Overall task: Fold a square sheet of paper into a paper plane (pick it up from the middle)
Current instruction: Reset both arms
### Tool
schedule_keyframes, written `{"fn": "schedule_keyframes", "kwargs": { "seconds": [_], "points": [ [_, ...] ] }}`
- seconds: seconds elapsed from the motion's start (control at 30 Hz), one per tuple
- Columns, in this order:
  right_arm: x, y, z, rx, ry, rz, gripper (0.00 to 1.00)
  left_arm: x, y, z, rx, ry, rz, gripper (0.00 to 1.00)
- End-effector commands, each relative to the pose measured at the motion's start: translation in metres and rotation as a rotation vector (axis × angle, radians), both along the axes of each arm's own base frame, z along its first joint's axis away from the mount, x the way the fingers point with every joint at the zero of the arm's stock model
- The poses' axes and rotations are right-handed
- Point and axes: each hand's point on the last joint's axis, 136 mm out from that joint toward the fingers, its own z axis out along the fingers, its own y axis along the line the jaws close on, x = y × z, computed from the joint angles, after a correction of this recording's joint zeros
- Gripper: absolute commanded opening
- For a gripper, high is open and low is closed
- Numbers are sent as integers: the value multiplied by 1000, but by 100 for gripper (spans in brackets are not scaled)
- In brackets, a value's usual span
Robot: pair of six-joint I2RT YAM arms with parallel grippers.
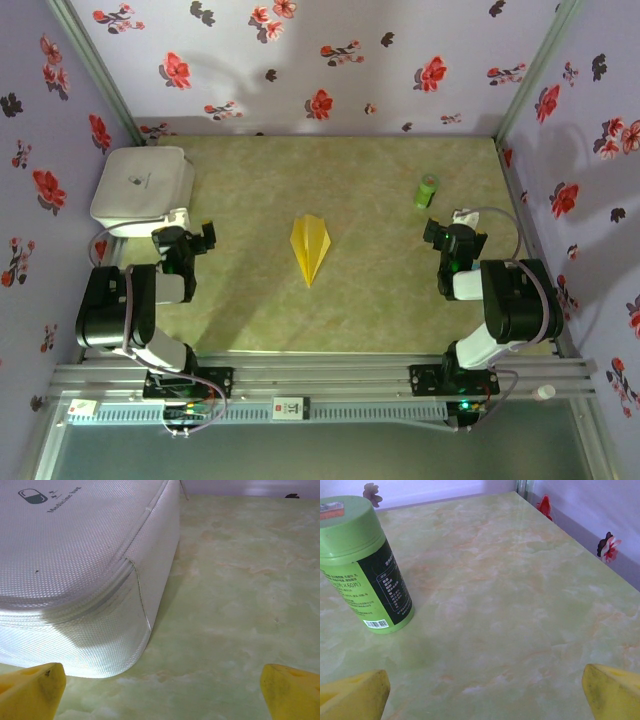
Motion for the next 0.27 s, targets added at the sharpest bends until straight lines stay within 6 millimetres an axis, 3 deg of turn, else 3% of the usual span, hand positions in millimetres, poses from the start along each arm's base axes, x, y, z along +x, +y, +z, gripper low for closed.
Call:
{"fn": "schedule_keyframes", "kwargs": {
  "seconds": [0.0, 0.23],
  "points": [
    [4, -2, 13, 6, -48, -24, 99, 6, 0, 12, -16, -48, 1, 100],
    [3, -3, 12, 6, -46, -24, 99, 6, -1, 12, -16, -49, -1, 100]
  ]
}}
